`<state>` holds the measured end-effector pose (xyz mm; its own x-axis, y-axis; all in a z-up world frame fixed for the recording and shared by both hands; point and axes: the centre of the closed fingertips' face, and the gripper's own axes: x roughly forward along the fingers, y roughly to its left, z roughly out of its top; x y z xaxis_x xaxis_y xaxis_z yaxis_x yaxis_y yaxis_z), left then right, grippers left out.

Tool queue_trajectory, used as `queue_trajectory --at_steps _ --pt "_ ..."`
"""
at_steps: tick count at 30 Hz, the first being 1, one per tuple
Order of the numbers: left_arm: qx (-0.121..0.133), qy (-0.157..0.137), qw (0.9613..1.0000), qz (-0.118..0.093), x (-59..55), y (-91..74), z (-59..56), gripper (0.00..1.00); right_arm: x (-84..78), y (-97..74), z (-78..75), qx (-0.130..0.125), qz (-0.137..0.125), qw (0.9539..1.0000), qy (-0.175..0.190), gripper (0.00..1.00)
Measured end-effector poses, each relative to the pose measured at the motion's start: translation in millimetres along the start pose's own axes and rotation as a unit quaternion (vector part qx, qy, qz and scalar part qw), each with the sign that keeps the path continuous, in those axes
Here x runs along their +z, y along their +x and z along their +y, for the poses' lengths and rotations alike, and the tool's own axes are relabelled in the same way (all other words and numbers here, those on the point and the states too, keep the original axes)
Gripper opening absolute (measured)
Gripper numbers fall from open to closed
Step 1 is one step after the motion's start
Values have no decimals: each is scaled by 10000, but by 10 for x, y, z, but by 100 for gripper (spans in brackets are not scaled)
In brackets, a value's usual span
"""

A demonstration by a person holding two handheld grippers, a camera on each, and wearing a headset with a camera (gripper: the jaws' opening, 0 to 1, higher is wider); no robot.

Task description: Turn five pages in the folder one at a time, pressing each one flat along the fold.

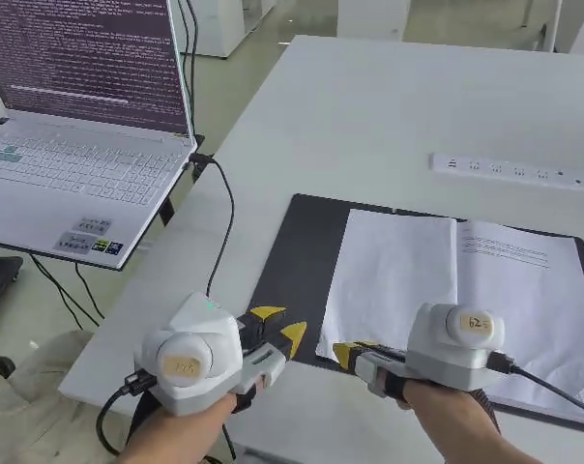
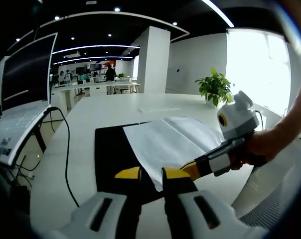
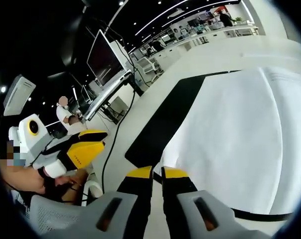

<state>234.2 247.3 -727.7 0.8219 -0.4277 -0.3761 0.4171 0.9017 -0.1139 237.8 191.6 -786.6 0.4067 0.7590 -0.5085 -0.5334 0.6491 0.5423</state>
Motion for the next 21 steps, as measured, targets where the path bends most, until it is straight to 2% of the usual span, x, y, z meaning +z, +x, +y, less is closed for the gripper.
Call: queue_trajectory --at_steps 4,6,8,9,12,16,21 --pt "-128 89 9998 88 -49 111 -72 14 67 -128 -100 -75 -169 9998 103 4" --pt "-225 199 9993 218 -118 195 -117 13 130 -221 -188 -131 -311 9992 198 4" --pt "-348 230 9988 254 -159 287 -183 12 172 -285 -248 -162 -398 9988 241 3" --pt "-403 279 9982 354 -213 347 -212 12 187 -316 -277 -175 -418 9986 256 3" --pt "-524 259 9971 490 -318 493 -291 11 276 -444 -421 -233 -574 9975 341 3" --pt "-721 481 9927 844 -531 670 -387 10 376 -579 -601 -339 -722 9957 473 3" --pt "-818 663 9891 1030 -639 794 -408 7 500 -701 -827 -454 -834 9938 578 2"
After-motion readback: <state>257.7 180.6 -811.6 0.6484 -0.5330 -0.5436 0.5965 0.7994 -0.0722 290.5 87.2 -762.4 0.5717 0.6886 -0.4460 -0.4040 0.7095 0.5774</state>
